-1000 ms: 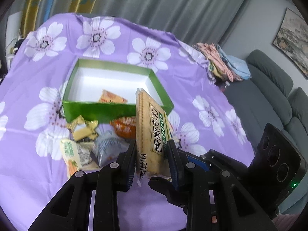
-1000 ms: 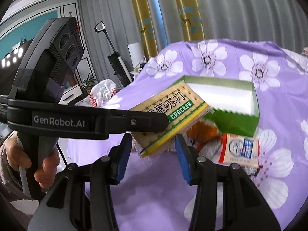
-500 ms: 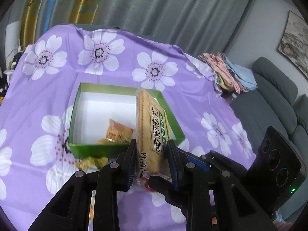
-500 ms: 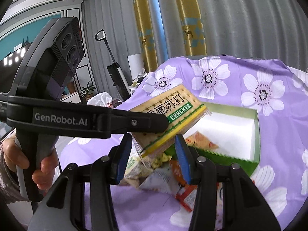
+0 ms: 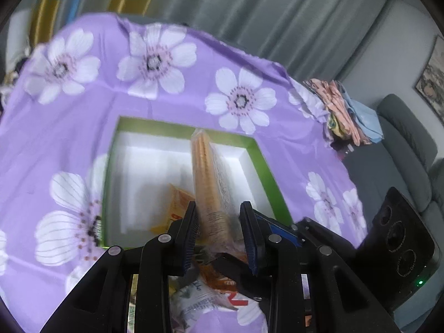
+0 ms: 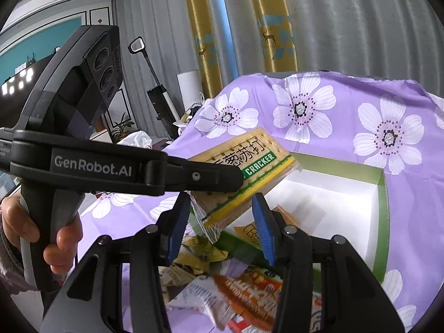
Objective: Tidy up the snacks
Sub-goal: 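Lower the soda cracker pack into the green box and release it, then move the right gripper to the corn-stick snack bag, then grasp the corn-stick snack bag with the right gripper, then carry the corn-stick bag into the green box and lower it, then open the right gripper to release the corn-stick bag in the box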
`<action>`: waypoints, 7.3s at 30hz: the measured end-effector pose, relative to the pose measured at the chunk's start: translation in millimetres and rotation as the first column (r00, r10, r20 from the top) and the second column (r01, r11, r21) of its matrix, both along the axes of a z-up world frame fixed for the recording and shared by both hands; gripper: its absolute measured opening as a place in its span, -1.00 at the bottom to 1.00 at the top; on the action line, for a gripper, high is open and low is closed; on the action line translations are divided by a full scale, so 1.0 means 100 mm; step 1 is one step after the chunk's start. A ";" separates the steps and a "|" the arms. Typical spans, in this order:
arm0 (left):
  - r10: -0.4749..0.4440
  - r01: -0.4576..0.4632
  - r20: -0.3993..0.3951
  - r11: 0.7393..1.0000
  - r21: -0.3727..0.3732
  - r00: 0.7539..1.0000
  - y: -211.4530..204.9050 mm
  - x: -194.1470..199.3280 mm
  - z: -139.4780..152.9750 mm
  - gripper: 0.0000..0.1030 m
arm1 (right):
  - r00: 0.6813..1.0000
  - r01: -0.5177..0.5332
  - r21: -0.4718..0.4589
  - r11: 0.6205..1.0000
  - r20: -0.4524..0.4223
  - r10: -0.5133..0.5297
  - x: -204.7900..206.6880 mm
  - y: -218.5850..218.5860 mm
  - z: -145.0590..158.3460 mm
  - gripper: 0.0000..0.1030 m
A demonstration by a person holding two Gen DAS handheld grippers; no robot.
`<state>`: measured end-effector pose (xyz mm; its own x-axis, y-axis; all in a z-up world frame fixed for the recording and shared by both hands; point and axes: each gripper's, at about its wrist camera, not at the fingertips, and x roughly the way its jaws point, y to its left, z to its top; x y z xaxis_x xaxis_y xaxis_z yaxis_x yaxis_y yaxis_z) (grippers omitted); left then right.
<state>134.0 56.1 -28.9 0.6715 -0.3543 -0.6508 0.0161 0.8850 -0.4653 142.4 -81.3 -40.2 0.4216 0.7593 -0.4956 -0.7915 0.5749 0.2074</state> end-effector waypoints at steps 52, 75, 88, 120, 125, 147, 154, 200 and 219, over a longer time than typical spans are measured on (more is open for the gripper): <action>0.248 -0.232 -0.166 0.967 0.111 0.955 0.39 -1.41 -0.61 0.89 | 0.978 0.008 -0.127 0.992 -0.205 -0.034 -1.06 -0.49 -0.46 0.50; 0.173 -0.175 -0.146 0.985 0.002 0.974 0.43 -1.36 -0.91 0.89 | 0.941 -0.134 -0.140 0.981 -0.328 0.082 -0.95 0.24 -0.93 0.16; 0.168 -0.177 -0.164 0.983 -0.042 0.972 0.62 -1.27 -1.02 0.69 | 0.935 -0.176 -0.142 0.974 -0.333 0.121 -0.98 0.54 -0.97 0.14; 0.223 -0.221 -0.038 0.974 0.042 0.974 0.56 -1.64 -0.37 -0.24 | 0.941 -0.275 -0.083 0.958 -0.226 0.251 -1.21 0.73 -0.47 -0.70; 0.227 -0.226 0.004 0.970 0.084 0.974 0.46 -1.66 -0.11 -0.24 | 0.948 -0.274 -0.047 0.960 -0.178 0.262 -1.24 0.68 -0.26 -0.70; 0.085 -0.096 0.075 0.983 0.159 0.994 0.05 -0.90 0.48 -0.24 | 0.988 -0.144 -0.019 0.989 -0.054 0.143 -0.69 0.26 0.28 -0.71; 0.063 -0.072 0.062 0.986 0.153 0.996 0.06 -0.64 0.44 -0.24 | 0.992 -0.118 -0.025 0.993 -0.052 0.117 -0.47 0.25 0.25 -0.71; 0.072 -0.066 -0.187 0.997 0.040 0.980 0.17 0.67 -0.49 -0.23 | 0.955 -0.022 -0.243 0.970 -0.293 -0.052 0.66 0.34 -0.49 -0.64; 0.163 -0.153 -0.042 0.972 0.177 0.986 0.09 -0.02 0.09 0.86 | 0.970 0.148 -0.157 0.976 -0.169 -0.174 0.12 -0.31 0.03 0.39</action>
